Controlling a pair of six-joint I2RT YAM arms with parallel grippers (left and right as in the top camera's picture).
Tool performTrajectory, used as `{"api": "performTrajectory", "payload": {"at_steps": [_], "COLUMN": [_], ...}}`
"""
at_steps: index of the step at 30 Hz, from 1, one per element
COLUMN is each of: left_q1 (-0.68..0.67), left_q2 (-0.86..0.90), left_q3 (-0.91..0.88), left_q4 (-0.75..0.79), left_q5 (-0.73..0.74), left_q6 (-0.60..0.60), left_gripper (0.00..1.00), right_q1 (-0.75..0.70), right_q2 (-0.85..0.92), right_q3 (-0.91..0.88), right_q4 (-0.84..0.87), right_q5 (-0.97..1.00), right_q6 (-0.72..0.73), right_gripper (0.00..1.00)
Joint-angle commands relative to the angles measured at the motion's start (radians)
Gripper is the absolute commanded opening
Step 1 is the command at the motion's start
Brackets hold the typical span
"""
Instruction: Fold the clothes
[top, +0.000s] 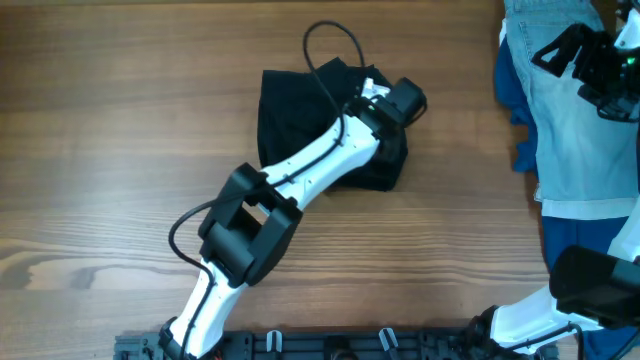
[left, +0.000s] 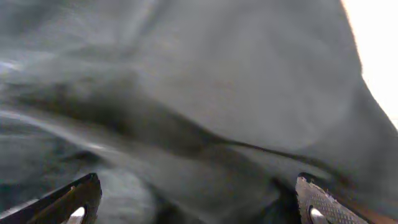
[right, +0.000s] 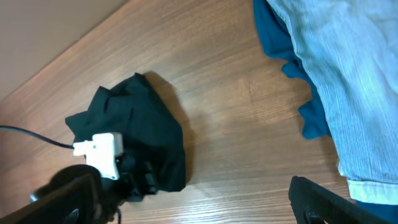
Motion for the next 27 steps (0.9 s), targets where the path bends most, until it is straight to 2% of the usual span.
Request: {"api": "performTrajectory", "payload": {"at_steps": [1,8,12,16,27], "left_q1": [-0.051,-0.113,-0.097,-0.062,-0.014], "left_q2": [0.016,0.016,0.016,0.052,0.188], "left_q3": [0.015,0.027,0.028,0.028,0.028], "left_q4": [-0.011,0.062,0.151,0.19,0.108], "left_q5": [0.006,0.009,0.126,0.125,0.129], "left_q6": [0.011,0.035,0.025,0.006,0.007], "left_gripper": [0.99,0.99,1.0,0.99,1.0], "right_q1": [0.008,0.027,0.055,0.089,0.1], "right_q2": [-0.031,-0.032,-0.032,-0.032,-0.032], "right_q3": [0.003,0.003,0.003,0.003,0.003], "right_q4": [-0.017,-0.048,-0.061,-0.067,-0.078], "right_q5": [-0.023,-0.023,-0.023,-0.023,-0.012], "right_q6": [-0.017,-0.018,-0.018,-0.018,-0.018], "right_gripper": [1.0,1.0,1.0,1.0,1.0]}}
